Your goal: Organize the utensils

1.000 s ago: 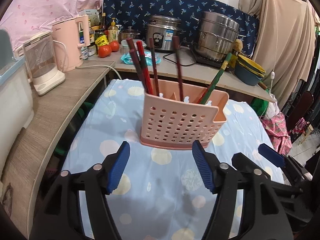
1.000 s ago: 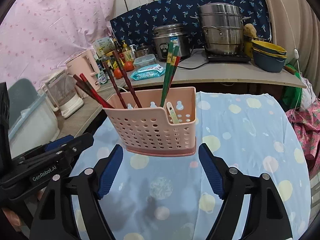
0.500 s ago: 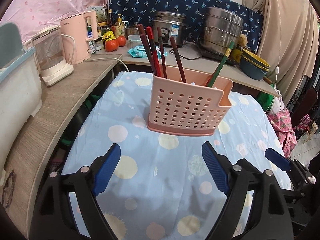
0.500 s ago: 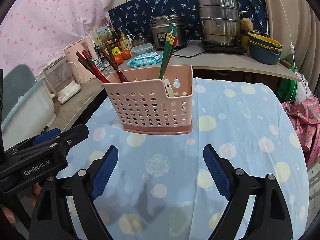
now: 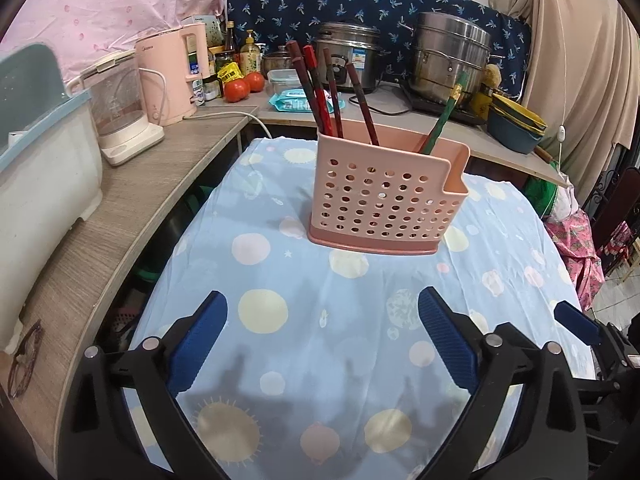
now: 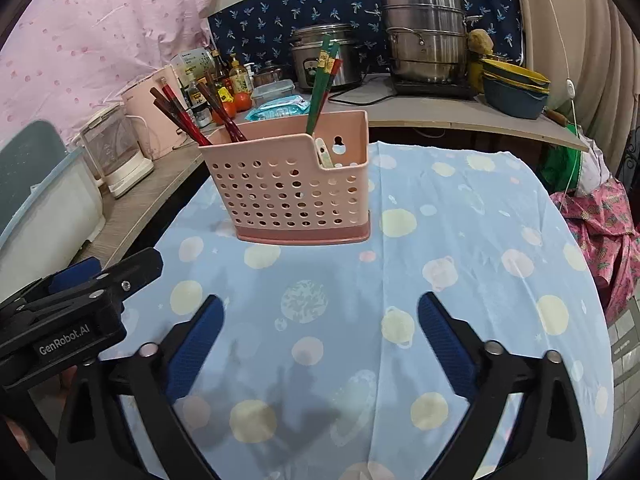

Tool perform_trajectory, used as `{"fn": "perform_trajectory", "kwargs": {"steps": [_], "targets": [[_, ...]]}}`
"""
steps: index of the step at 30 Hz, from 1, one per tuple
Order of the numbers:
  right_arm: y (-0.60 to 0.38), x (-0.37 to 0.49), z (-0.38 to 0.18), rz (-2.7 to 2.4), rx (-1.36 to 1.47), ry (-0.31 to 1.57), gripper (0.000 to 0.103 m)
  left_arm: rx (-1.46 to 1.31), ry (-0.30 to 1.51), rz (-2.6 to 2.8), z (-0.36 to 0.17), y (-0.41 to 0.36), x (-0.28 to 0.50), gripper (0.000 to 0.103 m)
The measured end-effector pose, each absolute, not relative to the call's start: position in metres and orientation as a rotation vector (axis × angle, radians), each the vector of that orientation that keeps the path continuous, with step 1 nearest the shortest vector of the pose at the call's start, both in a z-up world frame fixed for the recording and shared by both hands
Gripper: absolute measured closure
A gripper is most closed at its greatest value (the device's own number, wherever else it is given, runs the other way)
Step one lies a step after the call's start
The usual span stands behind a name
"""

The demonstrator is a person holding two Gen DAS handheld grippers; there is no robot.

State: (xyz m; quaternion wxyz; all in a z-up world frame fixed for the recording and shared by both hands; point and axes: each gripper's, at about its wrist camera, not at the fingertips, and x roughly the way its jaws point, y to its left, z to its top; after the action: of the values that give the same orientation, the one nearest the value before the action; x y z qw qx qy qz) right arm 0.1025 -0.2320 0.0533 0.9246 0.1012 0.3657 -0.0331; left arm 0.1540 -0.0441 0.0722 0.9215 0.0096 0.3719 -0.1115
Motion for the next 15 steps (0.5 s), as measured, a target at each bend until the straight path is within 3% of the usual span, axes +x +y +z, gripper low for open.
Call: {"fn": "perform_trajectory", "kwargs": {"steps": [15], "targets": [[-0.239,0.081,0.046,-0.111,0.215,0.754,0.007,0.056,0.764,-0.195,0.064,-0.046,0.139,0.009]]}}
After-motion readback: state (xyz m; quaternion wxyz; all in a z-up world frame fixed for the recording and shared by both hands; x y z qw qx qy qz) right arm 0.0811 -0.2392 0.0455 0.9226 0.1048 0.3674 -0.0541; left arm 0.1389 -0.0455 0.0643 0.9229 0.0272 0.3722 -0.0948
